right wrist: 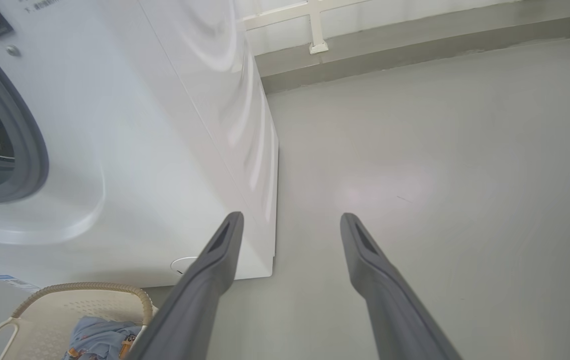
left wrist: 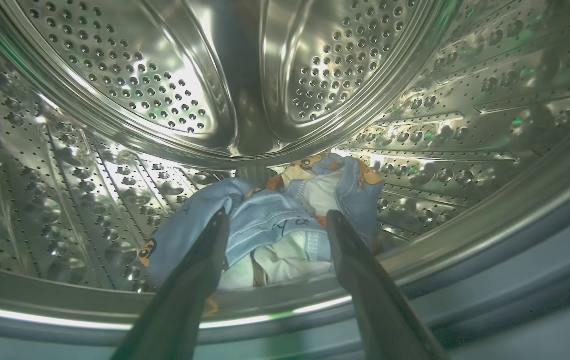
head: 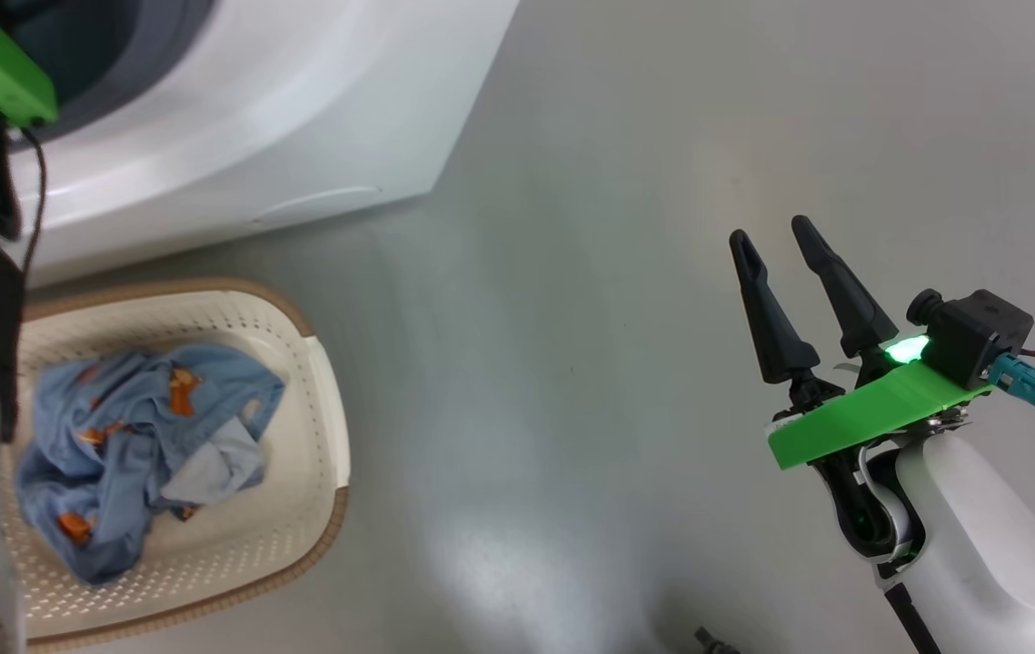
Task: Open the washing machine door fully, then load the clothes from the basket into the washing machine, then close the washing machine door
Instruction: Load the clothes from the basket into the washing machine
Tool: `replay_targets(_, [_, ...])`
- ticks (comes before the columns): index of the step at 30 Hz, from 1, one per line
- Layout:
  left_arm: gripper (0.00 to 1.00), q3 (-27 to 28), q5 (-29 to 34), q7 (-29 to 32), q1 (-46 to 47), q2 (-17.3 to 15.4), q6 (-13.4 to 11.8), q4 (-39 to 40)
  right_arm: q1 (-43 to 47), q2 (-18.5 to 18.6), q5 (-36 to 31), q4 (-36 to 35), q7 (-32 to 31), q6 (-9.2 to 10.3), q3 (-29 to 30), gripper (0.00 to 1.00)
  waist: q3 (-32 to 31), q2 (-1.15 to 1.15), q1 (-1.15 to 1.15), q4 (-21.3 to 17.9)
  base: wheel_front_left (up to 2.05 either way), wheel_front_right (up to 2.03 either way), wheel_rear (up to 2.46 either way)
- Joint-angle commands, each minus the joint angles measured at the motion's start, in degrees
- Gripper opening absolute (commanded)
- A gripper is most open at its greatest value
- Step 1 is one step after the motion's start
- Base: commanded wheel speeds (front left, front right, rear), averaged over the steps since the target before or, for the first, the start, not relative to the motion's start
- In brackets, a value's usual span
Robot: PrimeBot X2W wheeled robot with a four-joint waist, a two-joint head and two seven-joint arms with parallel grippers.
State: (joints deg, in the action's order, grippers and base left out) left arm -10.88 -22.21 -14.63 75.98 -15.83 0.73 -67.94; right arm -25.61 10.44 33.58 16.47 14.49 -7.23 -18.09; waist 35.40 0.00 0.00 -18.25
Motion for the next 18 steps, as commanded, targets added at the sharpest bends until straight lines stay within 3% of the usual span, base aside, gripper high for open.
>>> replay_targets(1, [1.00, 0.59, -0.47, -0.27, -1.64, -1.49, 0.60, 0.46, 0.54, 0.76, -0.43, -0.81, 0.51, -0.25, -0.86, 1.00, -2.29, 0.00, 0.00, 1.37, 0.00, 0.00, 0.00])
replay_targets(18, [1.00, 5.21, 0.85, -0.36, -19.55, 1.51, 3.12, 17.06, 2.04, 1.84, -0.59, 0.14, 0.51, -0.25, -0.83, 1.00, -12.49, 0.00, 0.00, 7.23, 0.00, 0.00, 0.00])
